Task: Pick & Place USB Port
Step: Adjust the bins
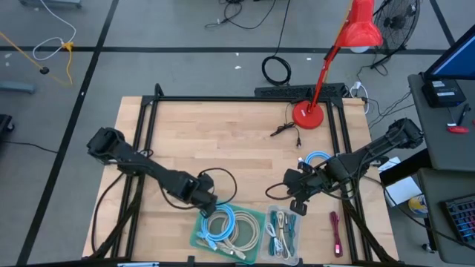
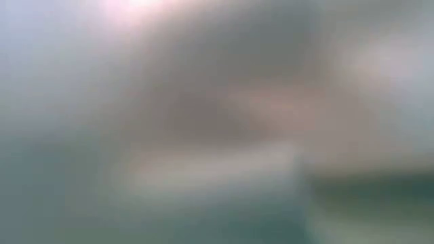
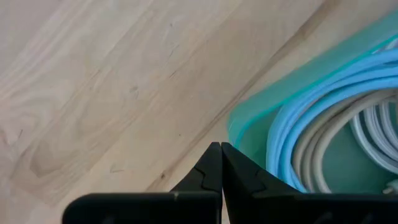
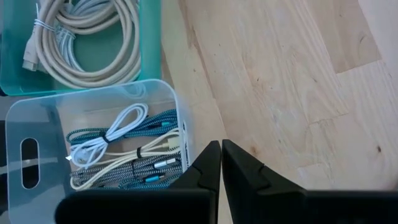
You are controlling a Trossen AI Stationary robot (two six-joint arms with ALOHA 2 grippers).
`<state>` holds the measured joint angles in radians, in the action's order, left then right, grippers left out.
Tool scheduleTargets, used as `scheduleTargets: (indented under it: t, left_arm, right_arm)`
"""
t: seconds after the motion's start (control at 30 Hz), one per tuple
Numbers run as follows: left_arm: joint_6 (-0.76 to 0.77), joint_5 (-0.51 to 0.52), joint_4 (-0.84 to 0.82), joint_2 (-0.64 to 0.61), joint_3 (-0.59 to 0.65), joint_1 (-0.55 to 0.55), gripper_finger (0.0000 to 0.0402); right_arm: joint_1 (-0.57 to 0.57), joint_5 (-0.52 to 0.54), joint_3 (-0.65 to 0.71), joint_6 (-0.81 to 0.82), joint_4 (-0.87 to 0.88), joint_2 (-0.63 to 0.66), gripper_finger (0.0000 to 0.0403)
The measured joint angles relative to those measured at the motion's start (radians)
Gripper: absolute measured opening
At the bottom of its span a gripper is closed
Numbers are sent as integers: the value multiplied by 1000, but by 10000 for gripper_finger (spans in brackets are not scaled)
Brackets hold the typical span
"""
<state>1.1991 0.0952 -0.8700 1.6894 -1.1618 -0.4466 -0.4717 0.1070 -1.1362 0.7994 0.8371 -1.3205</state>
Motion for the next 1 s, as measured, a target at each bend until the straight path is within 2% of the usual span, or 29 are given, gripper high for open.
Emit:
scheduleTargets:
  t: [0.27,0.53,0.8,1.0]
  left_arm:
    - [-47,0,-14,0,0,11,0]
    - [-86,12,-52,-2,0,76,0]
    - [-206,-64,102,-2,0,111,0]
    - [-203,-95,115,-2,0,97,0]
  right_arm:
    - [-1,0,0,-2,6,0,6]
    - [1,1,0,-26,6,0,6]
    - [1,1,0,-19,6,0,6]
    - [0,1,0,-18,5,0,6]
